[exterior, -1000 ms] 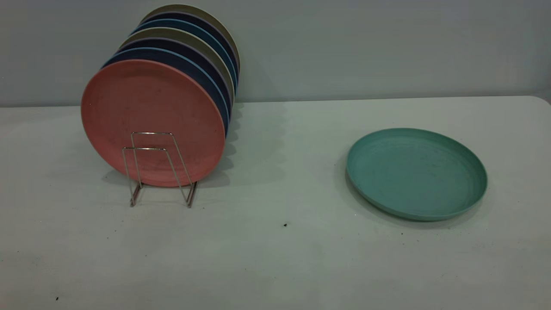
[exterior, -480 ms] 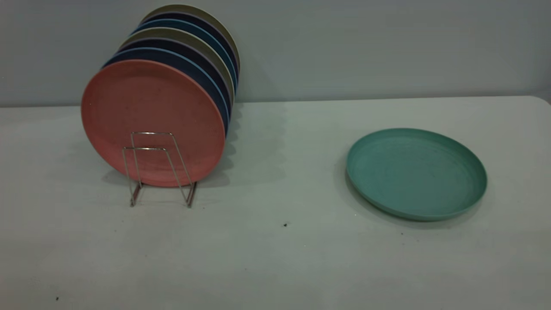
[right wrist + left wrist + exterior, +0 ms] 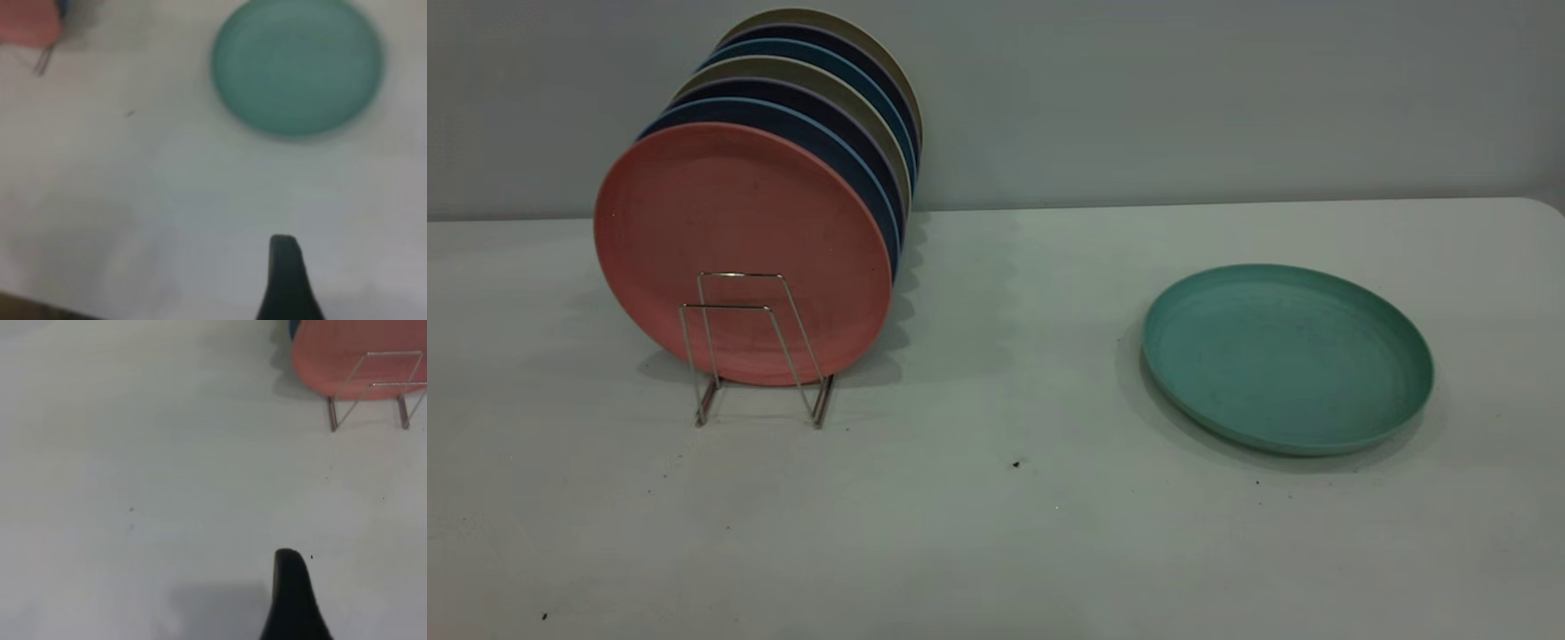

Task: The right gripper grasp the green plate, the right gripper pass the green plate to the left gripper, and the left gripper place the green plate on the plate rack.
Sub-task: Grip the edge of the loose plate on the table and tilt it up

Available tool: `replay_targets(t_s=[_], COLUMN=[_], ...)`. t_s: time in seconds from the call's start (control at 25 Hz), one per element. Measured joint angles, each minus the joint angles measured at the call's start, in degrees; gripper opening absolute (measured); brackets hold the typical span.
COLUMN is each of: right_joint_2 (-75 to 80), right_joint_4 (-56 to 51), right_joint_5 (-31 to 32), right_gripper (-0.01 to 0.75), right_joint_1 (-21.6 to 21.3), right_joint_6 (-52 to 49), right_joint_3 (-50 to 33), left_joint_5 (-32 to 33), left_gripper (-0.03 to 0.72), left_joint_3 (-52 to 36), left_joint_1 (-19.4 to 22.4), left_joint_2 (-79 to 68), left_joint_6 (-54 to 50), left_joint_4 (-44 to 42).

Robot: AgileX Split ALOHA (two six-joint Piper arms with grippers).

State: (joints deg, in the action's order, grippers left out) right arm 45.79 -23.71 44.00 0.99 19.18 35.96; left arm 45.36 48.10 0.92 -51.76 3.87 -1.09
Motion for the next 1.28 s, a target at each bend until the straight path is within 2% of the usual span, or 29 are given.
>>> replay_targets(t_s=[0.24,0.36,0.68,0.96,1.16,1.28], right_joint_2=[20.8,30.9,52.6,65.4,71.7,76.5], right_joint_4=[-13.9,-21.0,-37.8,-39.0,-39.1,-39.2], right_joint_5=[-3.8,-7.1,-13.3,-10.7,-9.9,-9.2], right_gripper=[0.55,0.55,0.55,0.55,0.55,0.549], right_joint_1=[0.0,0.0,-0.4,-6.5,-12.3,-14.4], right_joint_6=[13.0,18.5,33.7,35.4,35.6,36.0], right_joint_3=[3.9,4.2,9.2,18.7,24.2,27.5], left_joint_5=[-4.1,-5.8,-11.0,-14.9,-21.4,-25.1], left_gripper=[0.538,0.538,0.538,0.538,0.538,0.538], left_joint_3=[6.8,9.4,13.6,16.8,18.0,18.1], left_joint_1=[0.0,-0.3,-7.9,-15.9,-21.6,-23.6], left_joint_2=[-19.2,-27.7,-41.8,-51.1,-56.4,-58.8], left_joint_6=[4.3,8.4,28.7,36.6,40.9,42.3], left_joint_4=[5.4,12.0,29.7,42.1,48.1,51.4])
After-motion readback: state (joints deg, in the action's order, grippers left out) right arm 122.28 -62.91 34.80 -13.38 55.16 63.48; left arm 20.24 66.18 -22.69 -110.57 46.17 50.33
